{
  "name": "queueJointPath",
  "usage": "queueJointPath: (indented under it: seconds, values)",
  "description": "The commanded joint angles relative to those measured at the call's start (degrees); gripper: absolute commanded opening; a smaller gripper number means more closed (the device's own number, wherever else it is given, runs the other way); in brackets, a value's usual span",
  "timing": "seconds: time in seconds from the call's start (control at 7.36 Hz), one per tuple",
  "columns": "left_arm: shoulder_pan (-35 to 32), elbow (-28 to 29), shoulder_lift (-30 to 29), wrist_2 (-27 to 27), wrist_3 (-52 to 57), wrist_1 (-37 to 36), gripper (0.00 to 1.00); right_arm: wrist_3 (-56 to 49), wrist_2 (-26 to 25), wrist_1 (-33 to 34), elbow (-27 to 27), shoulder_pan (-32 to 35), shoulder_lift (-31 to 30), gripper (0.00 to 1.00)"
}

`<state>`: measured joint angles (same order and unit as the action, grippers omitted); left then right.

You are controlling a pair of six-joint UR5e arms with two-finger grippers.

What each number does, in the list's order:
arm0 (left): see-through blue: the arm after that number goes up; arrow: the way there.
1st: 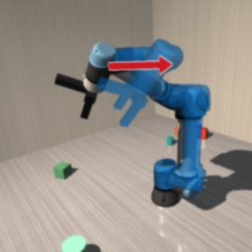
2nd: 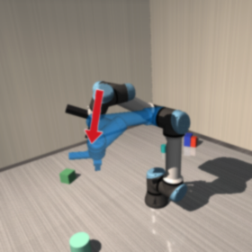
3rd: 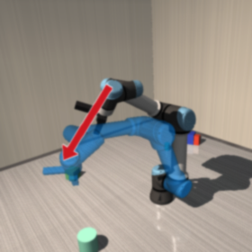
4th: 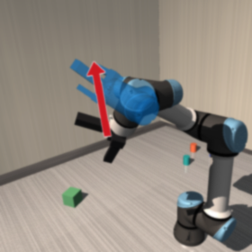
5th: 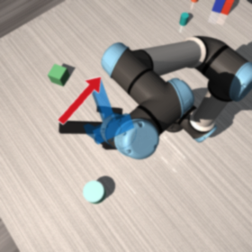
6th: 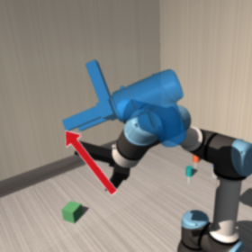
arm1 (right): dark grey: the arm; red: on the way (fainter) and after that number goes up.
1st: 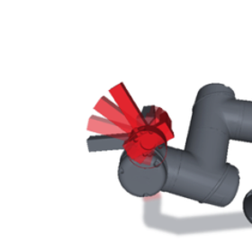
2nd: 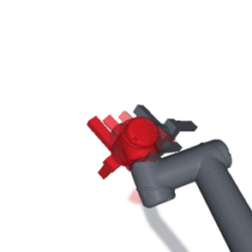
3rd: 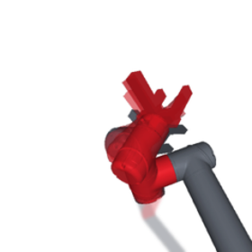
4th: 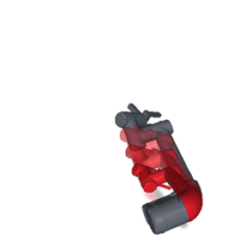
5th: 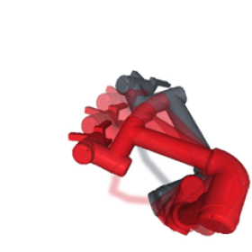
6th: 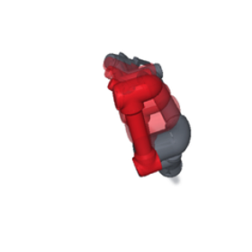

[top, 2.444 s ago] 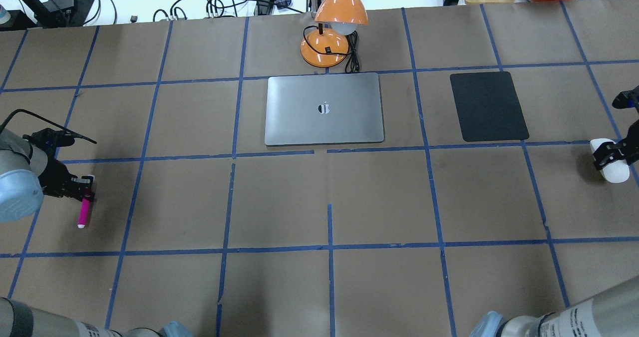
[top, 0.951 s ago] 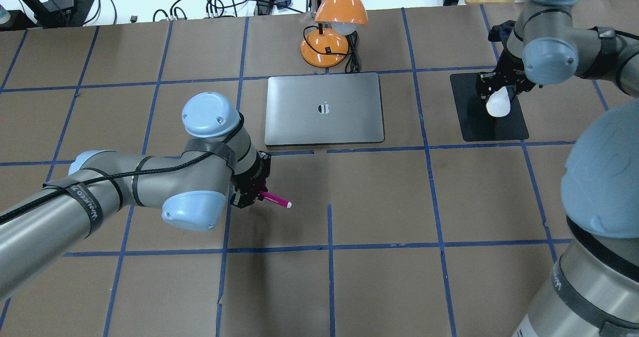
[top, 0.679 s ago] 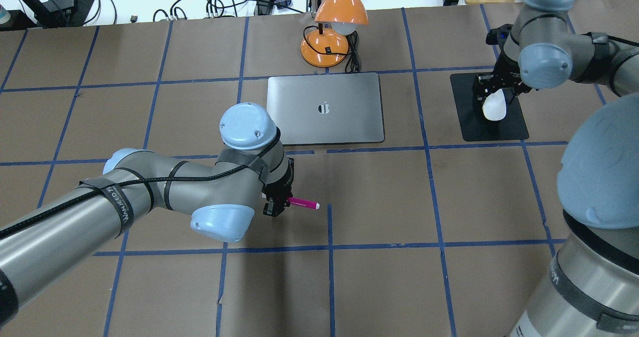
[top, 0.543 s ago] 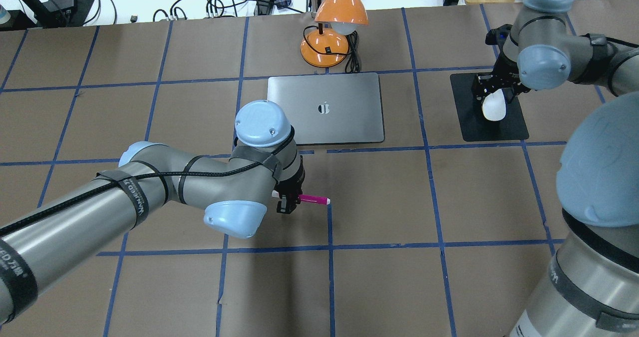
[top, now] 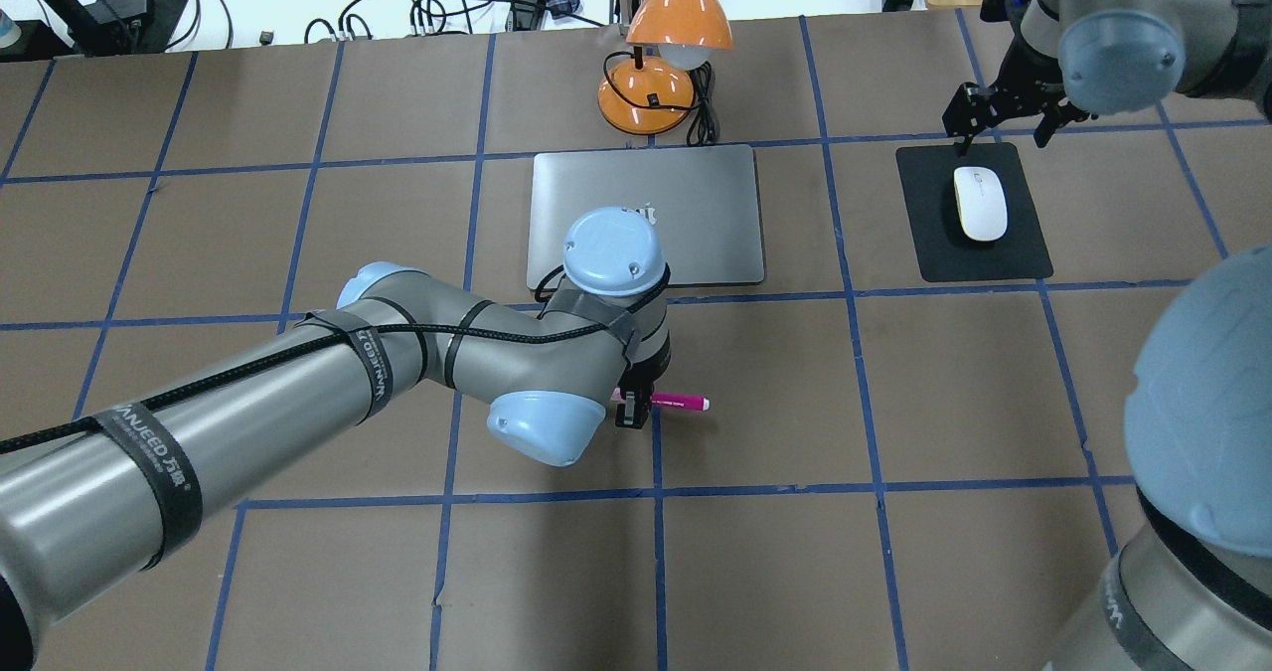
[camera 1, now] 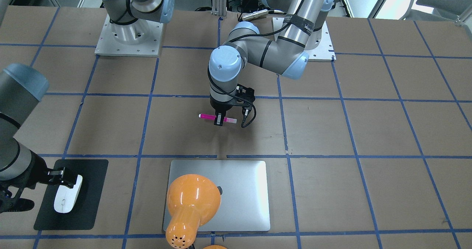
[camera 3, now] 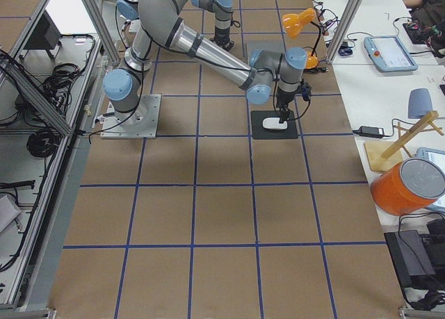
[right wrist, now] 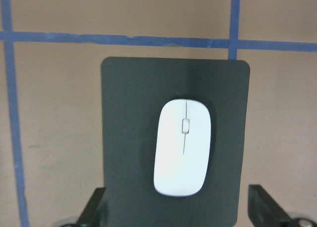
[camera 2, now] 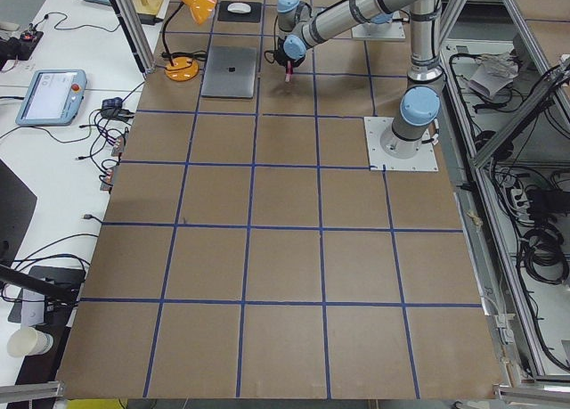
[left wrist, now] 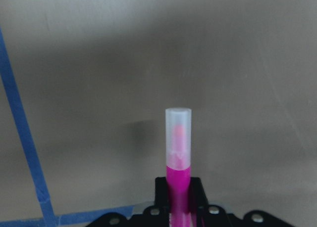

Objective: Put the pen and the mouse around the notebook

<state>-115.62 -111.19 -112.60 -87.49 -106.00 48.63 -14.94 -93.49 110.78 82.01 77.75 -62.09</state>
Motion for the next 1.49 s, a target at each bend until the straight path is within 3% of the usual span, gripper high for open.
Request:
queueJointPath:
  seconds: [0.0, 0.14, 0.27, 0.41, 0.54, 0.81, 0.95, 1.36]
  values:
    - [-0.22, 0.18, -1.21, -0.05, -0.26, -0.2, 0.15, 1.57, -0.12, -9.85, -1.6, 4.67, -7.57, 1.0]
    - [-0.22, 0.27, -1.48, -0.13, -0.26, -0.2, 0.99, 5.32, -0.12, -14.06, -1.68, 6.95, -11.26, 1.0]
    - [0.21, 1.05, -1.13, -0.22, 2.87, -0.29, 1.0, 8.84, -0.03, -19.58, -2.03, 8.28, -15.74, 1.0]
    - [0.83, 2.89, 1.13, -0.4, 15.26, 2.32, 1.0, 9.48, -0.03, -23.03, -1.51, 10.82, -20.66, 1.0]
    - [2.22, 5.51, 4.38, -1.27, 29.39, 10.0, 1.0, 9.49, -0.12, -24.81, -2.2, 13.19, -23.14, 1.0]
    - [5.21, 10.53, 11.32, -2.76, 60.94, 26.1, 1.0, 14.72, 1.19, -24.65, -2.99, 13.57, -22.29, 1.0]
    - [9.05, 10.55, 14.74, -2.6, 75.0, 27.12, 1.0, 14.33, 1.03, -24.56, -2.83, 13.57, -21.42, 1.0]
    - [21.37, 12.65, 23.99, -0.75, 96.72, 33.09, 1.0, 15.03, 1.73, -23.07, -1.6, 13.04, -21.32, 1.0]
